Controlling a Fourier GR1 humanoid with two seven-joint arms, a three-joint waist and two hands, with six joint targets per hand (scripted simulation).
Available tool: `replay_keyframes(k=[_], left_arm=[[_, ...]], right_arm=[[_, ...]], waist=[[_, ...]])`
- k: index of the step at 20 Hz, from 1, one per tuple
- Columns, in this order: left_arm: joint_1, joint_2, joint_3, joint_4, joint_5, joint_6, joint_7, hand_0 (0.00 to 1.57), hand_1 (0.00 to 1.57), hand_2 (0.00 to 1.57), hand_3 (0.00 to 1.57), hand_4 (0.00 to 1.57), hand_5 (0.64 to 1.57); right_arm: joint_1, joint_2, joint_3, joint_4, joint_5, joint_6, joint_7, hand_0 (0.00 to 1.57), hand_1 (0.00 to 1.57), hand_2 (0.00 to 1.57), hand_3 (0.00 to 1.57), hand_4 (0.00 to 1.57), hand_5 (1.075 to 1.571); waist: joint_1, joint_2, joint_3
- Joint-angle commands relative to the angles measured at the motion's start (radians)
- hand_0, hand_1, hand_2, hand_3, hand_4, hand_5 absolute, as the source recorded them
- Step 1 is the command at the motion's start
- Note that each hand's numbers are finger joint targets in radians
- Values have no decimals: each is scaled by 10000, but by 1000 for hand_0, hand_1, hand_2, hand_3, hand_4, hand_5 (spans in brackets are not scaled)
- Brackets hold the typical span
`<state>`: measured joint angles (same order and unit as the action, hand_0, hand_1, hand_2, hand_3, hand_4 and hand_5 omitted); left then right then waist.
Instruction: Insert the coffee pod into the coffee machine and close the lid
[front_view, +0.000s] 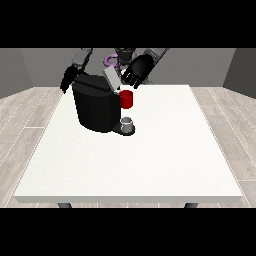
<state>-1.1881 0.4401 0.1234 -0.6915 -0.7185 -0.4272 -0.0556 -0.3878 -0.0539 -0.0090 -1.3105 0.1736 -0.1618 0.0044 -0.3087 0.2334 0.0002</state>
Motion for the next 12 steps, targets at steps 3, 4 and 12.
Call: replay_keyframes(k=[3, 4, 12], left_arm=[[-166, 441, -53, 262, -264, 221, -626, 1175, 1175, 1242, 1216, 464, 1571], [-573, 0, -37, 188, -130, -58, 7, 1186, 1186, 1256, 1227, 472, 1571], [-469, -485, -155, 342, -197, 9, 104, 1200, 1200, 1245, 1209, 439, 1571]], right_arm=[[-399, -155, -35, -411, 78, -14, 310, 0, 0, 0, 0, 118, 1571], [-474, -133, -210, 78, -17, -35, 104, 0, 0, 0, 0, 100, 1571], [-656, -405, -560, 468, -134, 22, 208, 0, 0, 0, 0, 153, 1571]], waist=[[-175, 682, -3], [7, 484, 2], [225, 490, 1]])
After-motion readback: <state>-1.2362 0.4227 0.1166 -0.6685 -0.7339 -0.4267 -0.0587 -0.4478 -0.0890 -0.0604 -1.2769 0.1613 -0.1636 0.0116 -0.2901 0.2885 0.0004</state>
